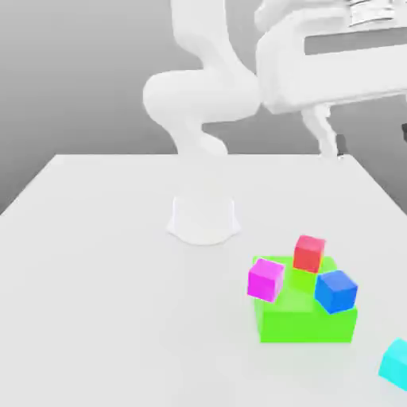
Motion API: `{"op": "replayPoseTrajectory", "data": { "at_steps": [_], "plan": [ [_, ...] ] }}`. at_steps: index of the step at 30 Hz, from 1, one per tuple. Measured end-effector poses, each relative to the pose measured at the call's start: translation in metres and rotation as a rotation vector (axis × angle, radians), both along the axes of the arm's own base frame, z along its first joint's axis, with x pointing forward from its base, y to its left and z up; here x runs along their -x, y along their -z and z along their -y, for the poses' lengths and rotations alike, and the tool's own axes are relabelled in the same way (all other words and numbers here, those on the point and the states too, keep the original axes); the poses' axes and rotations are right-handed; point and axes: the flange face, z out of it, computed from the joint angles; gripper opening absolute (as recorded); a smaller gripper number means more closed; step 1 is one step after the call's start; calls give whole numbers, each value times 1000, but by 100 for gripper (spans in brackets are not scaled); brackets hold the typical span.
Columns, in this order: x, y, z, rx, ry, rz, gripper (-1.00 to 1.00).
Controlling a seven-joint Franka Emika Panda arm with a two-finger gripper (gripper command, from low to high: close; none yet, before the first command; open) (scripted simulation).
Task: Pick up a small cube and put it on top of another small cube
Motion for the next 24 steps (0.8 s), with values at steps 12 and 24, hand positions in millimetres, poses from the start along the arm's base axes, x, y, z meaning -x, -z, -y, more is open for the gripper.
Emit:
{"op": "replayPoseTrajectory", "data": {
  "at_steps": [12, 24],
  "plan": [
    [35, 213, -118, 186, -282, -230, 0],
    [55, 320, -136, 245, -347, -272, -100]
  ]
}}
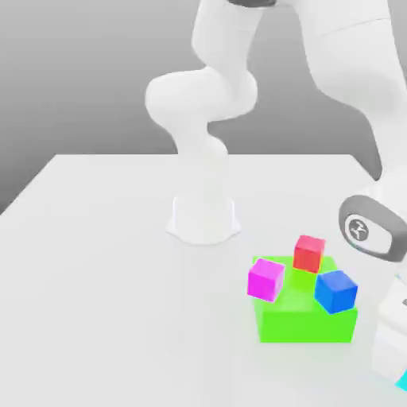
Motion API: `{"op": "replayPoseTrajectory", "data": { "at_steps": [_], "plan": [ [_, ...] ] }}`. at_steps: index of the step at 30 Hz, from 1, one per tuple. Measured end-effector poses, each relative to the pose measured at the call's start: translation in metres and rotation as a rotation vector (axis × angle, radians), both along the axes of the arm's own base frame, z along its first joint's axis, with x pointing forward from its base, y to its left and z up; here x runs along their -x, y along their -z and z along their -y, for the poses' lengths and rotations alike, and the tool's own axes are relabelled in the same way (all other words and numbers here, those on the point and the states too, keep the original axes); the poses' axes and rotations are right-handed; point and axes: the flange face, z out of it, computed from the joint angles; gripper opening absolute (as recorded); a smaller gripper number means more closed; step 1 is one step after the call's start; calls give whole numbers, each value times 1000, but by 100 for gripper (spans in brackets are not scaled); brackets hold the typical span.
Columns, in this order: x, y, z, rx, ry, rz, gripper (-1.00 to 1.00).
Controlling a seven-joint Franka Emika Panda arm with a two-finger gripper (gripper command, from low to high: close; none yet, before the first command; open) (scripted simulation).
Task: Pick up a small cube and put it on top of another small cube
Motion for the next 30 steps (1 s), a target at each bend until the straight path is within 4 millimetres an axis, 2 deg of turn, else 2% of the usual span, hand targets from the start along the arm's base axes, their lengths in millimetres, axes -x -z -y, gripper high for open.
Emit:
{"op": "replayPoseTrajectory", "data": {
  "at_steps": [1, 2, 6, 8, 13, 19, 25, 30],
  "plan": [
    [0, 6, 0, 0, 0, 0, -100],
    [0, 2, 0, 1, -1, 0, -100],
    [0, -46, 0, 0, -1, -1, -100],
    [9, -67, 4, -8, -48, -8, -100],
    [43, -107, 19, -32, -220, -27, -100],
    [89, -145, 41, -48, -447, -32, -100],
    [134, -170, 70, -44, -667, -23, -100],
    [172, -181, 96, -21, -850, -10, -100]
  ]
}}
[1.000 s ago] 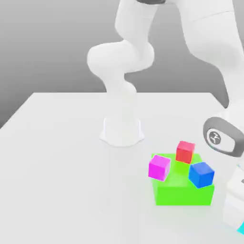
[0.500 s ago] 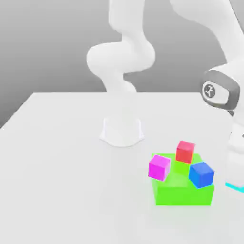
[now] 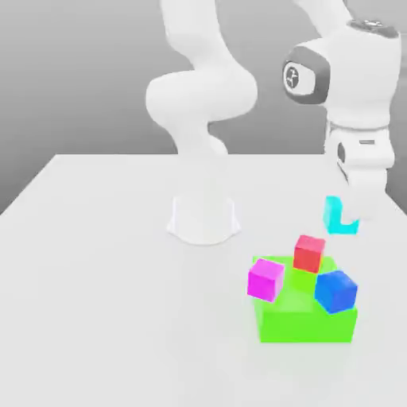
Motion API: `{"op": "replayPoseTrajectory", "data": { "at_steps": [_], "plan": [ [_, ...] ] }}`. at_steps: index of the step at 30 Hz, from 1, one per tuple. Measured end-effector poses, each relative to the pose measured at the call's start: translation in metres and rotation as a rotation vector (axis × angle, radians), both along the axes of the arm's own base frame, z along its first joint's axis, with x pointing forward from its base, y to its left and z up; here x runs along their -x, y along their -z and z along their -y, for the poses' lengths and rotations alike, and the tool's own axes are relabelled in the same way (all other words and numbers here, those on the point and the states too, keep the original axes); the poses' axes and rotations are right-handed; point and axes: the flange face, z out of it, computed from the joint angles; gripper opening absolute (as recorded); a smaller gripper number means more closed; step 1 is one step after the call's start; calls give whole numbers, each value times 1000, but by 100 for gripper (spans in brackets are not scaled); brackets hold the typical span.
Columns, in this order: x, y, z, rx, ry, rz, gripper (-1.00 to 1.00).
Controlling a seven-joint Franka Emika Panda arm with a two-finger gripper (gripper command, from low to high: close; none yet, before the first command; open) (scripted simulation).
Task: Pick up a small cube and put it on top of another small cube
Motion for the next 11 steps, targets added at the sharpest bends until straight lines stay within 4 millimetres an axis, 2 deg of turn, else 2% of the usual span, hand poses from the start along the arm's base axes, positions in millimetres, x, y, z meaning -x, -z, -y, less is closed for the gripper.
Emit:
{"op": "replayPoseTrajectory", "data": {
  "at_steps": [3, 8, 9, 11],
  "plan": [
    [16, 6, 12, 12, -82, 13, -100],
    [18, 54, 14, 15, -97, 16, -100],
    [19, 61, 14, 15, -98, 16, 100],
    [19, 61, 14, 15, -98, 16, 100]
  ]
}}
